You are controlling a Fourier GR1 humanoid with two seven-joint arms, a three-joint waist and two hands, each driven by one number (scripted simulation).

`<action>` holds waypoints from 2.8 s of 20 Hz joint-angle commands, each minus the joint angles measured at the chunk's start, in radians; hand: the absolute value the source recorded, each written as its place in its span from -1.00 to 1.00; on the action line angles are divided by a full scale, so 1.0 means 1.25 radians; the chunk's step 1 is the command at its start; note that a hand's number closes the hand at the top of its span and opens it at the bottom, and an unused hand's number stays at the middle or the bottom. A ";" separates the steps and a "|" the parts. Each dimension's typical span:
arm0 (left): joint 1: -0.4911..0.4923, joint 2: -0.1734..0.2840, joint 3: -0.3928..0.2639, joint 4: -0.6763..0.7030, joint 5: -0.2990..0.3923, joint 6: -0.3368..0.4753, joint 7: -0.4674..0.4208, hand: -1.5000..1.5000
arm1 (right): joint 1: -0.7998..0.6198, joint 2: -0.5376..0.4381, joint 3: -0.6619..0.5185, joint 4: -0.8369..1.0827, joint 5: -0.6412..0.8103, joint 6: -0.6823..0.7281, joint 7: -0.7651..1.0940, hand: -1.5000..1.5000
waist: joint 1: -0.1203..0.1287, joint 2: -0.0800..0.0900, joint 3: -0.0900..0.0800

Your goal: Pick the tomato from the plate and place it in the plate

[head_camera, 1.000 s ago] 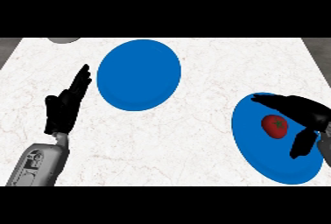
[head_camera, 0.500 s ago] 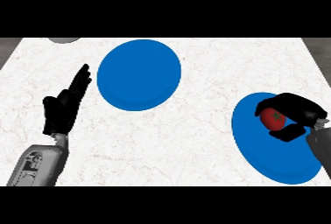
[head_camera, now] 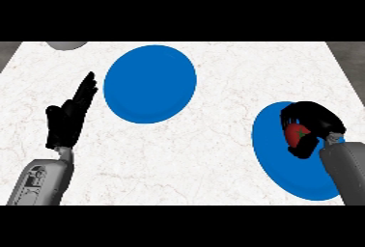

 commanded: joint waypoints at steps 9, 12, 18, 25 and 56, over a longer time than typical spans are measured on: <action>-0.007 0.007 0.006 -0.012 0.004 -0.008 0.037 0.00 | 0.039 0.283 0.019 -0.310 0.171 -0.255 0.538 1.00 | 0.001 0.000 0.005; 0.003 -0.010 -0.004 -0.006 -0.003 -0.003 0.004 0.00 | 0.003 0.293 0.063 -0.393 0.234 -0.317 0.541 1.00 | 0.004 0.002 0.004; 0.025 0.000 0.004 -0.054 0.004 -0.015 0.019 0.00 | -0.065 0.334 0.140 -0.480 0.264 -0.282 0.544 1.00 | 0.016 0.005 0.005; -0.024 -0.018 0.005 0.009 -0.011 -0.019 0.001 0.00 | -0.281 0.344 0.166 -0.276 0.097 -0.343 0.625 1.00 | 0.027 0.011 0.005; -0.070 -0.082 -0.058 0.020 -0.060 -0.016 -0.004 0.00 | -0.598 0.344 0.299 0.494 -0.458 -0.746 0.462 -1.00 | 0.119 0.036 0.006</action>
